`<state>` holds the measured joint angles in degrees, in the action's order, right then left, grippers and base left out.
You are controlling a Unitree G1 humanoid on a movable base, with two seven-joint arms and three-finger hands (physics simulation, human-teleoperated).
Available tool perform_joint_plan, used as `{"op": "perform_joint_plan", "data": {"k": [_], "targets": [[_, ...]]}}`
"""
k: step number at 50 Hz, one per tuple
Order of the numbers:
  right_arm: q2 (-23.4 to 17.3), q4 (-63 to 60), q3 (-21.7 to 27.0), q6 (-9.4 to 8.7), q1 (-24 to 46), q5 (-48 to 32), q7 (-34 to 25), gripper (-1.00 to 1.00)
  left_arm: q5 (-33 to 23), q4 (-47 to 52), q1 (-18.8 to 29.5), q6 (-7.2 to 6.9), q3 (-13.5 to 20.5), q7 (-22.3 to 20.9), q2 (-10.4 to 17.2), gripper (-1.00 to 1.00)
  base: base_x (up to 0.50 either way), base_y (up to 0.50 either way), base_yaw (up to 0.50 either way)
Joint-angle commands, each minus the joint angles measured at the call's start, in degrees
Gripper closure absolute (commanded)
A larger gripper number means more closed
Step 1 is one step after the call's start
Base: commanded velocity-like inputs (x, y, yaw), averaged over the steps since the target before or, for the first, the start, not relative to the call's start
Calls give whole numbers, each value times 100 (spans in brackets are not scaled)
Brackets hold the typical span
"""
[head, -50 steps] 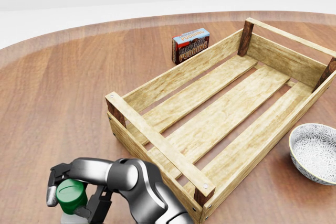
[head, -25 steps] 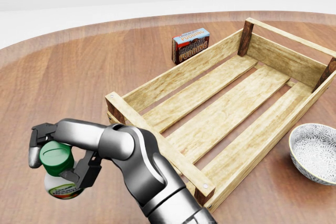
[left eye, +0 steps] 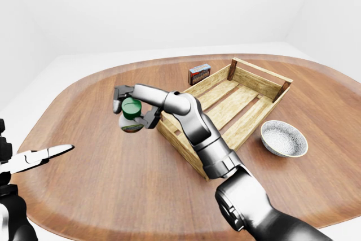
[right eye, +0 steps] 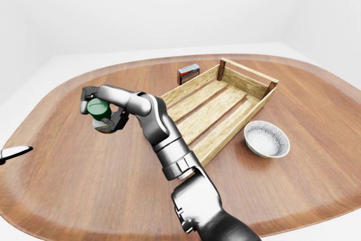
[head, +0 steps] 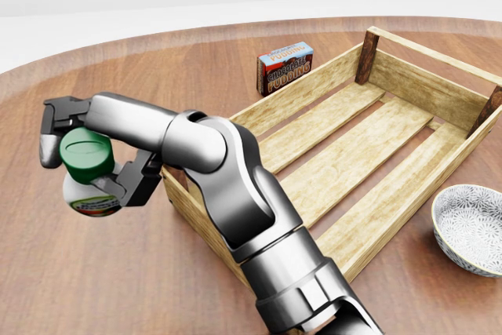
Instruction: Pick up the salad dressing and put it in the tray.
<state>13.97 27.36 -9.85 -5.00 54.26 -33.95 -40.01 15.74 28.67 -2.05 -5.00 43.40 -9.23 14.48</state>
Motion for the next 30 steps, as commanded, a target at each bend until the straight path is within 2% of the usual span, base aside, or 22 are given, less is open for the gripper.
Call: {"op": "perform_joint_plan", "data": {"k": [1,19,30], "targets": [[-262,-67,201,0,336,581,1,100,-85,-36,8,0,-143,4,-55,-100,0,0,0],[-653,-86,373,0,450,750,1,100,-81,-30,1,0,-109,-19,-39,-100,0,0,0],[-1359,-94,721,0,549,1046,1,100,-115,-27,9,0,-148,-2,-49,-100,0,0,0]]}}
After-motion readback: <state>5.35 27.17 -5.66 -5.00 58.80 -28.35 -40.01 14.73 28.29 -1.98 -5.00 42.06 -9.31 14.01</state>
